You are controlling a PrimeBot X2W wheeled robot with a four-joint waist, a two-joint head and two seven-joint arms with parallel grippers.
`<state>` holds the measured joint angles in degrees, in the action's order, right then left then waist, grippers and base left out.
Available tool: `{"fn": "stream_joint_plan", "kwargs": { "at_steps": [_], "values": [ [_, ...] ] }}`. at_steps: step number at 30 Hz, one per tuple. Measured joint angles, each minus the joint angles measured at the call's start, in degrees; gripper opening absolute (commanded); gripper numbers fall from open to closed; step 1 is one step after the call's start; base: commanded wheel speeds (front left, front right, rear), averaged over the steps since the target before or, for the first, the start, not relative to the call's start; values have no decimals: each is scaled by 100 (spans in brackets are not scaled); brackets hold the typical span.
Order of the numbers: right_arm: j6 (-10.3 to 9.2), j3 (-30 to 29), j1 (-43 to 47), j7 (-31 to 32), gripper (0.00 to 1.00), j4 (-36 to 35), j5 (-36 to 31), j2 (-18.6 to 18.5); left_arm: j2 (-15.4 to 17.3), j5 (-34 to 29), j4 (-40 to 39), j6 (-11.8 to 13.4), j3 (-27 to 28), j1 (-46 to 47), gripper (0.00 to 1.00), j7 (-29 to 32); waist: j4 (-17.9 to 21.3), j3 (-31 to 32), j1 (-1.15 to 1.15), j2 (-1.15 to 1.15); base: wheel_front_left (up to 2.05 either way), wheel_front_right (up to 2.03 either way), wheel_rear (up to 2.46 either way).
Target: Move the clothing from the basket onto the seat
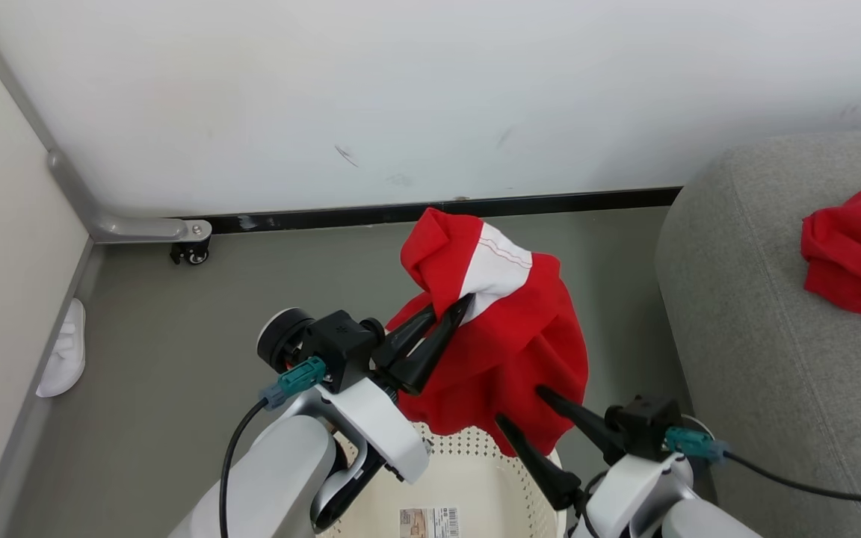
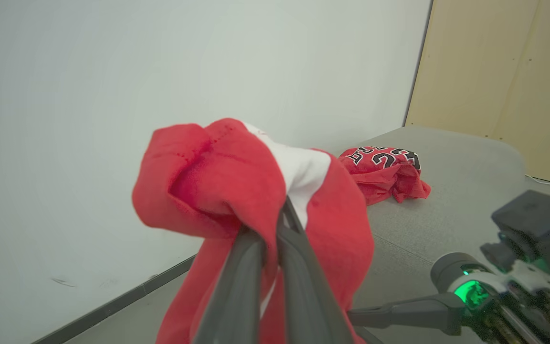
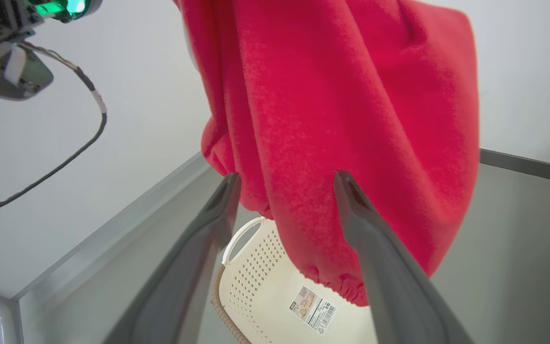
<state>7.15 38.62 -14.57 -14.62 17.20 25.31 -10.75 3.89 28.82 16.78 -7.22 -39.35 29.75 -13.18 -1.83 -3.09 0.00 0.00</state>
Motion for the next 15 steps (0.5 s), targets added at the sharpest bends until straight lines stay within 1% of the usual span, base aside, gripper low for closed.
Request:
{"fn": "stream_joint_plan", "kwargs": {
  "at_steps": [7, 15],
  "values": [
    [0, -43, -343, 0, 100, 285, -32, 188, -18, 93, -157, 0, -162, 32, 0, 58, -84, 4, 0, 0, 0, 0, 0],
    [0, -67, -493, 0, 100, 617, -129, 268, -34, 249, -341, 0, -450, 31, 0, 156, -172, 2, 0, 0, 0, 0, 0]
  ]
}}
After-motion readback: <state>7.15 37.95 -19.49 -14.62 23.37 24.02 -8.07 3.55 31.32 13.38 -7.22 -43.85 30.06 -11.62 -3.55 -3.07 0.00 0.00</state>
